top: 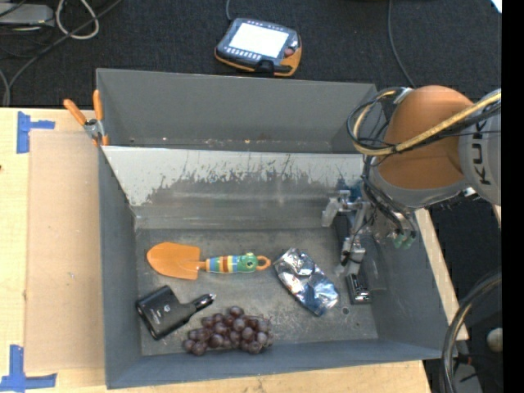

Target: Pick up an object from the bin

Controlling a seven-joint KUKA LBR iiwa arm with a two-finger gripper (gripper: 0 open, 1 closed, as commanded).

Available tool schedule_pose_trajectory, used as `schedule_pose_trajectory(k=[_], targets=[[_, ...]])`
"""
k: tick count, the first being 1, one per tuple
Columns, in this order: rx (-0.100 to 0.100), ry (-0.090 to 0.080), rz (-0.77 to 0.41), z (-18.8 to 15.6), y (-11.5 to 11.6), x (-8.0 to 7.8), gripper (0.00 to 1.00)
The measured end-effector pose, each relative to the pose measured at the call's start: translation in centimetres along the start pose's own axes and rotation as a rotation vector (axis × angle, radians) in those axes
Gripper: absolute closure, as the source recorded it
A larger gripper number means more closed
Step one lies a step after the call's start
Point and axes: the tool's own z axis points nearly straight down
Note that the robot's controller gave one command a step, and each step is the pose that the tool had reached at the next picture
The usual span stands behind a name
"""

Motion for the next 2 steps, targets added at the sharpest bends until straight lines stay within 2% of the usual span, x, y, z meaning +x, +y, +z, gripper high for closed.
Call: schedule_pose_trajectory(k=[1,2], targets=[[-0.001,0.011,0.104,11.1,2.2,0.2,0.0],[0.0,-0.011,0.154,5.6,2.1,1.4,0.0]])
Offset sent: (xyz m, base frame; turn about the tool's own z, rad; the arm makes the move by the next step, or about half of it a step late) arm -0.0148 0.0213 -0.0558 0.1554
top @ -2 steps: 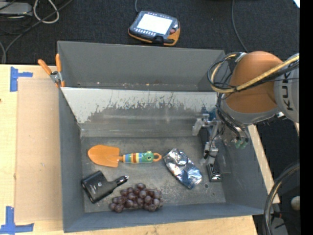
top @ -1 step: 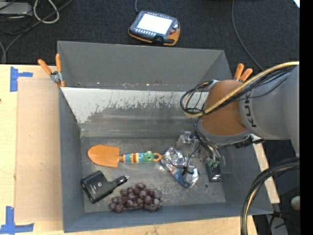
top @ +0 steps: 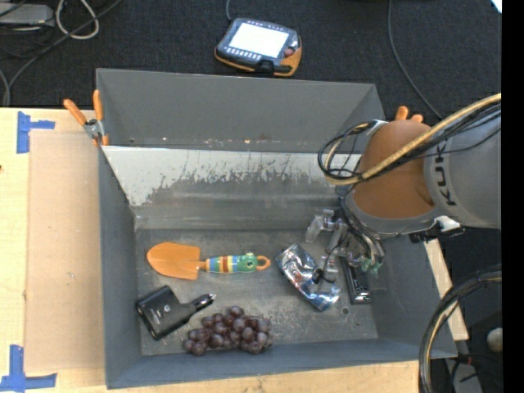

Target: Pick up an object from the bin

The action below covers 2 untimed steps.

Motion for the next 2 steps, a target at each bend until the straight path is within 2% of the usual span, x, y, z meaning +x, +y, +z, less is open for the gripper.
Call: schedule_pose_trajectory(k=[1,2], targets=[[0.001,0.016,0.187,2.4,0.8,-0.1,0.0],[0.0,0.004,0.212,5.2,0.5,0.3,0.0]])
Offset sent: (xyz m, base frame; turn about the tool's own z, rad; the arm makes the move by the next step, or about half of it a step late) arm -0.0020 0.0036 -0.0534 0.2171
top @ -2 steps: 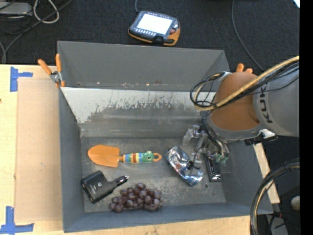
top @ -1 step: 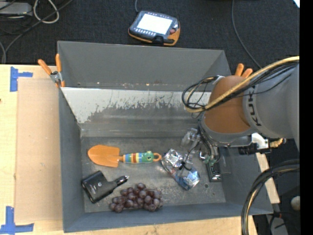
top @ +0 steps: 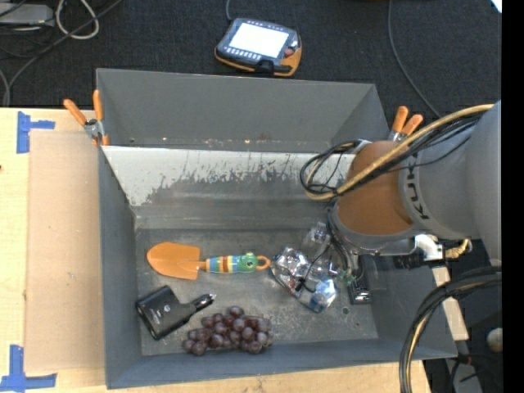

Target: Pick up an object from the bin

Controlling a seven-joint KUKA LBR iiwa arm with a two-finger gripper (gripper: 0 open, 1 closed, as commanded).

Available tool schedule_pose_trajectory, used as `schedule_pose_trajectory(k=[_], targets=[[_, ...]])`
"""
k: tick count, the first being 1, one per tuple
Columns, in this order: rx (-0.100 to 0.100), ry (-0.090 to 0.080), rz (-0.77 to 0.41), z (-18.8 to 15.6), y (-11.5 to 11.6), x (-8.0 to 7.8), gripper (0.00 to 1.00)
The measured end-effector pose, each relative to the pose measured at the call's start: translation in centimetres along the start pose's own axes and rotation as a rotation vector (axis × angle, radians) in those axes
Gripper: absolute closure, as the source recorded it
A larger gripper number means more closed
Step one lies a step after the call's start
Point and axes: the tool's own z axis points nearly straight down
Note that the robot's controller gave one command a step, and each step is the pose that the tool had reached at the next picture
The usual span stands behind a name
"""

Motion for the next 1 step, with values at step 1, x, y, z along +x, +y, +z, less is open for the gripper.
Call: schedule_pose_trajectory(k=[1], targets=[[0.002,0.008,-0.027,0.19,1.39,1.18,1.0]])
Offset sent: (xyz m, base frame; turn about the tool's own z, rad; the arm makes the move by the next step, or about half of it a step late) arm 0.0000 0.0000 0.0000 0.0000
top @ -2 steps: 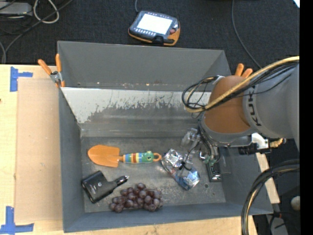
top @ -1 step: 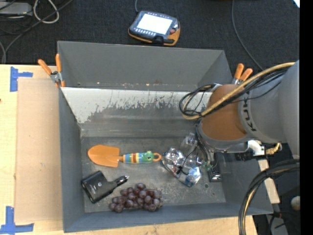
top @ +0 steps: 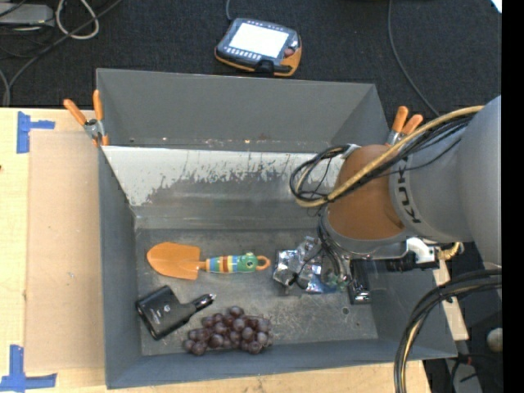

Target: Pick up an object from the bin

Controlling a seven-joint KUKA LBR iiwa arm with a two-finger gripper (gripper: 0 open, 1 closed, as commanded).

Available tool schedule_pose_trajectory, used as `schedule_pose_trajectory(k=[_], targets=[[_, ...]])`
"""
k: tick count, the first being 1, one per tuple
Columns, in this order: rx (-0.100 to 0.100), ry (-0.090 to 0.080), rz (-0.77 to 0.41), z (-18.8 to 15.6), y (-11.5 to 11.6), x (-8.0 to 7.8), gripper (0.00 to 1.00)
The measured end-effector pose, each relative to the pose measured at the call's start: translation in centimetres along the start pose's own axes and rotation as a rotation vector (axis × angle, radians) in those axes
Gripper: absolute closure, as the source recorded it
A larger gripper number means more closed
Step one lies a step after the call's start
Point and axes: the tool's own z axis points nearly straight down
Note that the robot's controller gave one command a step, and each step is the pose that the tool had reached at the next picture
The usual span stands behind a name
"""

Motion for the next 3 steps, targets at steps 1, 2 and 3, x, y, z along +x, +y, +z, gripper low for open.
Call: schedule_pose_trajectory(k=[1,2,3], targets=[[0.0,0.0,0.0,0.0,0.0,0.0,1.0],[0.002,0.008,-0.003,-2.1,-0.1,0.3,1.0],[0.0,0.002,-0.005,-4.1,0.0,0.1,1.0]])
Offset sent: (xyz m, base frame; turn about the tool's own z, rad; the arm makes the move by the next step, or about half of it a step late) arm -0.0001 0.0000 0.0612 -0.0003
